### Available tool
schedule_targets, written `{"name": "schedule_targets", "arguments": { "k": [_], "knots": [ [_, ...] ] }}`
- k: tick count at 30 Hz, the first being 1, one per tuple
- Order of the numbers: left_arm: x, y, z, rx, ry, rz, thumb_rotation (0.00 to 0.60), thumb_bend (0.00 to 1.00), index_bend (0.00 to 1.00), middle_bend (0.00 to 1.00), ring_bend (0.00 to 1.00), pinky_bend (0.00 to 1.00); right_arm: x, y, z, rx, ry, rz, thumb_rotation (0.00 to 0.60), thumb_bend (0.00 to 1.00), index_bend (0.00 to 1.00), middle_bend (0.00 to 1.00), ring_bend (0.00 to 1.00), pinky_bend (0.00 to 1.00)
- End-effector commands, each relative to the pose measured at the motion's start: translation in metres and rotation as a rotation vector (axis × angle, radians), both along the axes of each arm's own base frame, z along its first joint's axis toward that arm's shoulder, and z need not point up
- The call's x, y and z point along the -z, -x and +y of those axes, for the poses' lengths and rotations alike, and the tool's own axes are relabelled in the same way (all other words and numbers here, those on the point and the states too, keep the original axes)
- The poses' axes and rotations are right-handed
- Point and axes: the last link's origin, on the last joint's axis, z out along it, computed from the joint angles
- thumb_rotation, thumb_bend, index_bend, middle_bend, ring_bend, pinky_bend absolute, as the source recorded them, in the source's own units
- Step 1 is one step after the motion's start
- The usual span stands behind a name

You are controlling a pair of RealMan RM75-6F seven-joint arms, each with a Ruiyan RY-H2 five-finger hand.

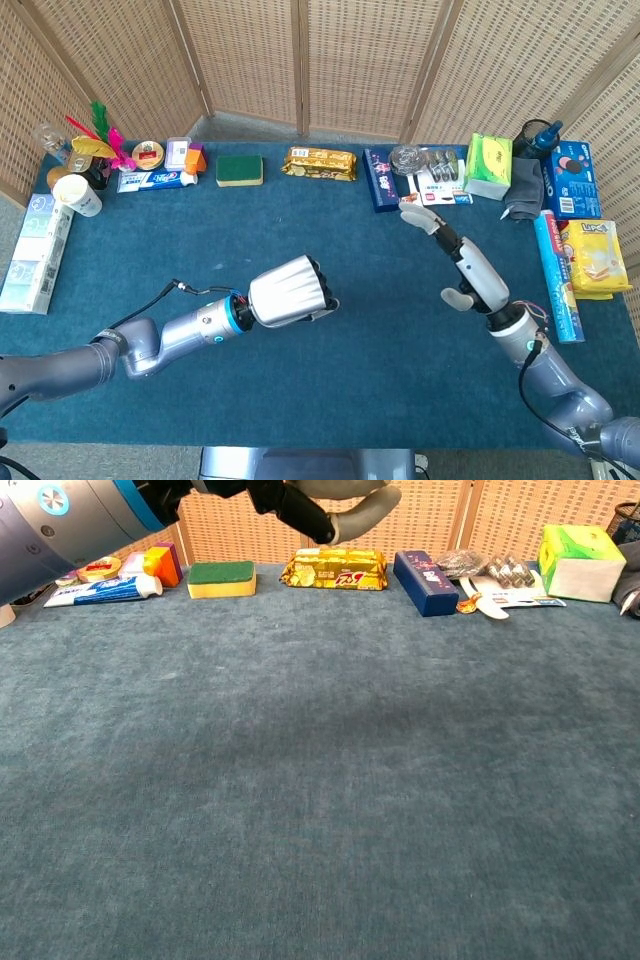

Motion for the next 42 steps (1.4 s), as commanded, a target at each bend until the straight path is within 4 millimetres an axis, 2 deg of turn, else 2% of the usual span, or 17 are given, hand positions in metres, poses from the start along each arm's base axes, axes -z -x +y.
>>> {"name": "schedule_targets", "arguments": {
  "k": [1,13,21,34,42],
  "knots": [
    [-0.001,-0.001,-0.001,-0.003,0.0,-0.003,0.6,0.53,1.0,1.0,1.0,1.0,0.003,-0.003,0.002,-0.009,-0.002,-0.002,0.0,0.0,0.03,0.01,0.0,0.01],
    [0.002,-0.006,-0.003,-0.008,0.092,0.004,0.6,0.55,1.0,1.0,1.0,1.0,0.013,-0.021,0.006,-0.059,-0.021,-0.028,0.0,0.0,0.03,0.01,0.0,0.01],
    [0.002,-0.008,-0.001,0.008,0.199,-0.05,0.6,0.59,1.0,1.0,1.0,1.0,0.013,-0.021,0.007,-0.059,-0.019,-0.052,0.0,0.0,0.03,0.02,0.0,0.01],
    [0.009,-0.016,-0.004,-0.108,0.451,-0.127,0.6,0.62,1.0,1.0,1.0,1.0,0.014,-0.022,0.015,-0.098,-0.017,-0.092,0.0,0.0,0.03,0.02,0.0,0.02],
    [0.008,-0.022,-0.007,-0.137,0.513,-0.136,0.6,0.63,1.0,1.0,1.0,1.0,0.021,-0.029,0.013,-0.111,-0.027,-0.093,0.0,0.0,0.04,0.02,0.0,0.02]
  ]
}}
